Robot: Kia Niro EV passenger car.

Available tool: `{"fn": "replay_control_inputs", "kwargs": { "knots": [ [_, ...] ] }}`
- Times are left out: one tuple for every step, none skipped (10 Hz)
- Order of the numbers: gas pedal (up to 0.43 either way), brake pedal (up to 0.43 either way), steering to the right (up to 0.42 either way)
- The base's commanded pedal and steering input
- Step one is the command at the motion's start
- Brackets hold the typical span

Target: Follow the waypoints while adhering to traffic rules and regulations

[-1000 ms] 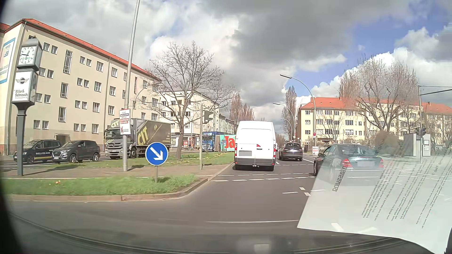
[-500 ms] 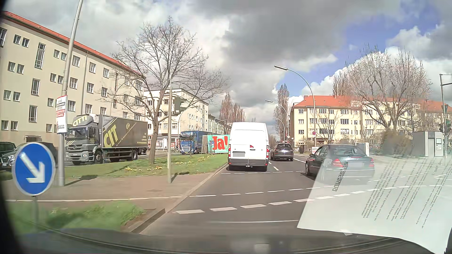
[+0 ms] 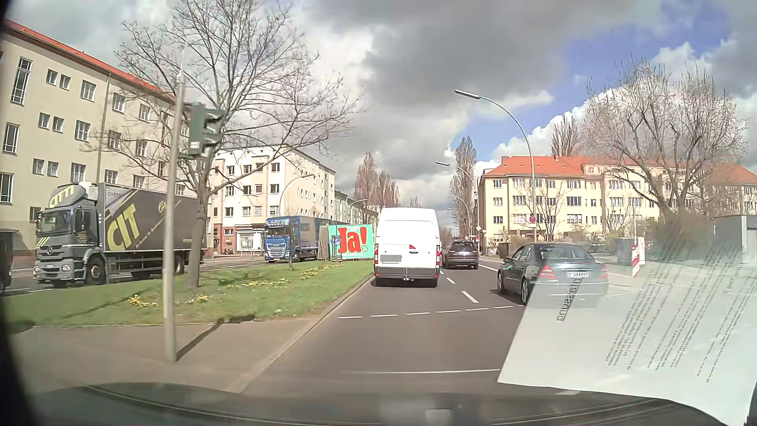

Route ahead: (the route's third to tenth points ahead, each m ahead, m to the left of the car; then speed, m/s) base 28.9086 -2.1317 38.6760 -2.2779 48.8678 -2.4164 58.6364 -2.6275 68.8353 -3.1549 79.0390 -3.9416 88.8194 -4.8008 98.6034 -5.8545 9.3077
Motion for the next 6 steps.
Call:
{"fn": "replay_control_inputs", "kwargs": {
  "knots": [
    [0.047,0.037,0.016],
    [0.059,0.037,0.012],
    [0.079,0.030,0.010],
    [0.087,0.037,0.010],
    [0.098,0.037,0.009],
    [0.110,0.037,0.008]
  ]
}}
